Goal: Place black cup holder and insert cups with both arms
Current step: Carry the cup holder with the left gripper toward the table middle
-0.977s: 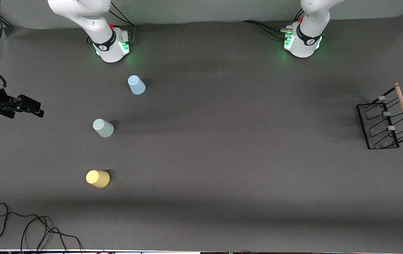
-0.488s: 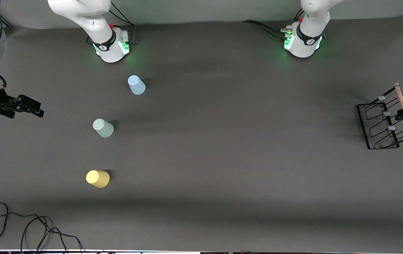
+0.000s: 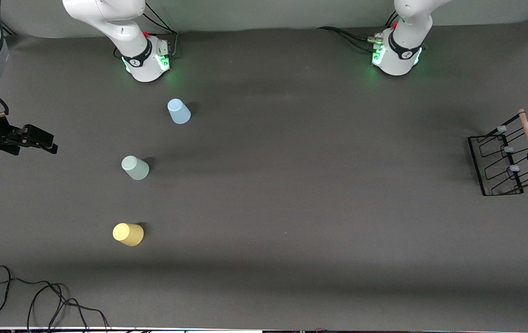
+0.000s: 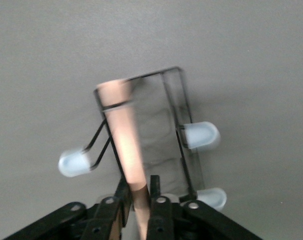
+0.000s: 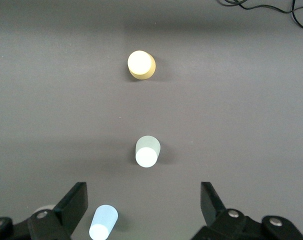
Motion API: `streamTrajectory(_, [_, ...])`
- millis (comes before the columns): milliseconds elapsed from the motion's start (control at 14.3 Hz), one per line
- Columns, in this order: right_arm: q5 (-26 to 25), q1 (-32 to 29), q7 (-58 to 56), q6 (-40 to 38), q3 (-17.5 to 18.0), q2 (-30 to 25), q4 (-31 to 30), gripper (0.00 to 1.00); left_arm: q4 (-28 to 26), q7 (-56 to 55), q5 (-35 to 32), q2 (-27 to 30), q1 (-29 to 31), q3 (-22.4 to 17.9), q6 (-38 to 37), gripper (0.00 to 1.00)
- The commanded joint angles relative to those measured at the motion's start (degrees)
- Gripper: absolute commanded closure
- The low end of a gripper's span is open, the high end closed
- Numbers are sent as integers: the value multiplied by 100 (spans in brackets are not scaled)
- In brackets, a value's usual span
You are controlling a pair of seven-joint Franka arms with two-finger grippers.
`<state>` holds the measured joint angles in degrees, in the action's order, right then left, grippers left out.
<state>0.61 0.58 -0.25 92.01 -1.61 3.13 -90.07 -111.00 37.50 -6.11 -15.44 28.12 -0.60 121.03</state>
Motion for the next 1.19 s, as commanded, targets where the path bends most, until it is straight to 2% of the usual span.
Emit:
streamTrajectory(0, [27, 13, 77, -69, -14, 4, 34, 0, -89, 11, -4, 138, 80, 51, 70, 100])
streamTrajectory(279, [27, 13, 77, -69, -14, 12, 34, 0, -27, -94, 101, 304, -69, 121, -62, 100])
streamTrajectory(419, [27, 13, 69, -69, -23, 12, 34, 0, 218, -435, 215, 375, -358, 139, -534, 100])
streamTrajectory(698, [27, 13, 69, -69, -23, 12, 34, 0, 912, -1331, 531, 393, -1166, 166, -1555, 100])
streamTrajectory(837, [27, 13, 69, -69, -32, 12, 34, 0, 940, -1980, 830, 402, -1614, 166, -1600, 100])
streamTrajectory(1116, [27, 4, 69, -60, -32, 21, 34, 0, 1080, -3290, 857, 314, -2756, 166, -1513, 100])
